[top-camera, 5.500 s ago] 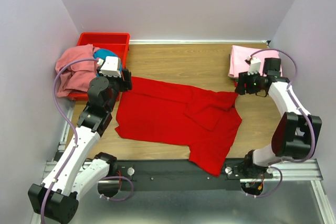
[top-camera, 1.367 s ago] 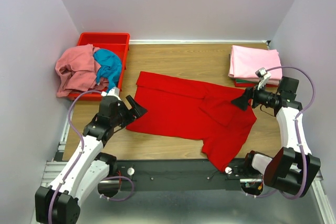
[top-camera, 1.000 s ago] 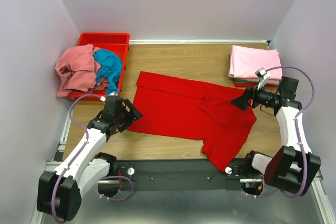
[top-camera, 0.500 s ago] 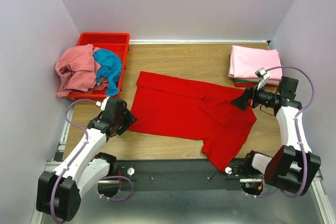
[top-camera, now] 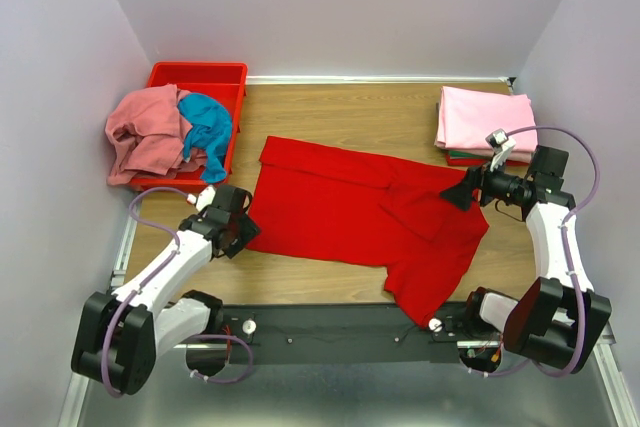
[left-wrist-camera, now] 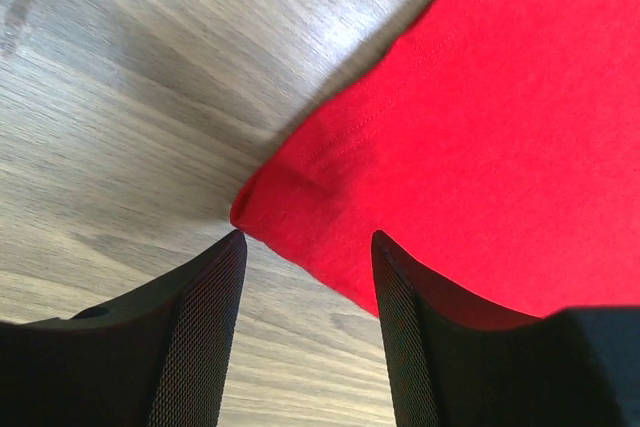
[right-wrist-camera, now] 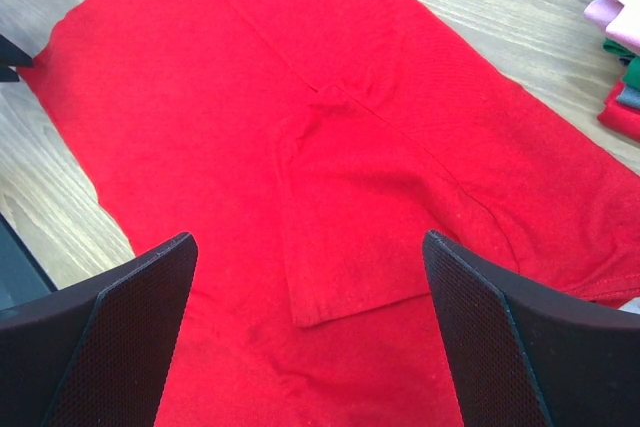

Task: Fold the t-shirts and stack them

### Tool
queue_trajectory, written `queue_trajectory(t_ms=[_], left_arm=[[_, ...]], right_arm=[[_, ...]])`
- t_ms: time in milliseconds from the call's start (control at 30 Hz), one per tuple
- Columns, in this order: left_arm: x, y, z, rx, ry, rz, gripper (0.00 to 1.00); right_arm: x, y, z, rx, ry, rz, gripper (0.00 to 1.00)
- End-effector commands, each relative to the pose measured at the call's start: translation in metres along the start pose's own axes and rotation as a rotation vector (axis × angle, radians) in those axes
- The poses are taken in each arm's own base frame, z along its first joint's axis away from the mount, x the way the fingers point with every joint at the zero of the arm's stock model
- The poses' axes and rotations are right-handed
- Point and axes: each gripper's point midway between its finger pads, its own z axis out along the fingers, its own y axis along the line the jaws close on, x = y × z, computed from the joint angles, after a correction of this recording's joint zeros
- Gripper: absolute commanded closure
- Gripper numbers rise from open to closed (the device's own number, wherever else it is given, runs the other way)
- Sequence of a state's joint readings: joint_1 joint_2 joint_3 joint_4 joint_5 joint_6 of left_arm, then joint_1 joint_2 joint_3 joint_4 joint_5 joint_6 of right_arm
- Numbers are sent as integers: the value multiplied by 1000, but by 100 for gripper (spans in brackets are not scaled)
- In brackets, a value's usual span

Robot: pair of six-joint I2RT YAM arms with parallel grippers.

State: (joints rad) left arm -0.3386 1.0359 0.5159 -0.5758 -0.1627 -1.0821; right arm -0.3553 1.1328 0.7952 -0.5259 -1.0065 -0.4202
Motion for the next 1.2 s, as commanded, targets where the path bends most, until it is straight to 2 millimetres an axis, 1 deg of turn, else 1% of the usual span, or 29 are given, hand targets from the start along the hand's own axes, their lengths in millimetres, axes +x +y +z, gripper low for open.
queue_trajectory(t_ms=[0,167,233,267,300,367,467,533,667,733,833,967,1067,1167], left_arm=[[-14,-4,-3,-10,-69,-26,40],[-14,2,7,-63,-65,-15,43],[-17,2,8,-74,-75,-19,43],[-17,3,9,-77,-76,-17,48],[-18,3,10,-80,-83,-16,49],[-19,3,10,-84,-88,-16,55],[-19,5,13,-96,-88,-12,56],[-18,5,14,-101,-84,-7,63],[-16,5,17,-94,-75,7,80],[-15,5,18,-85,-70,15,84],[-13,3,18,-70,-60,37,87],[-14,-7,13,-10,-61,60,95],[-20,-18,5,41,-79,69,100],[-31,-31,-7,96,-120,78,100]], right_arm=[[-7,5,-3,-12,-12,1,0],[-8,5,-5,-3,-14,-3,0],[-9,5,-5,-1,-14,-8,0],[-8,5,-5,0,-13,-5,0],[-8,4,-5,2,-14,-4,0],[-9,5,-5,-2,-14,-2,0],[-8,4,-5,-1,-12,1,0],[-8,4,-5,-1,-12,1,0],[-8,4,-5,1,-11,1,0],[-8,3,-4,0,-11,2,0],[-7,4,-4,-2,-9,6,0],[-6,4,-4,-3,-6,10,0],[-5,3,-3,-4,-3,12,0],[-3,7,-3,-31,4,13,0]])
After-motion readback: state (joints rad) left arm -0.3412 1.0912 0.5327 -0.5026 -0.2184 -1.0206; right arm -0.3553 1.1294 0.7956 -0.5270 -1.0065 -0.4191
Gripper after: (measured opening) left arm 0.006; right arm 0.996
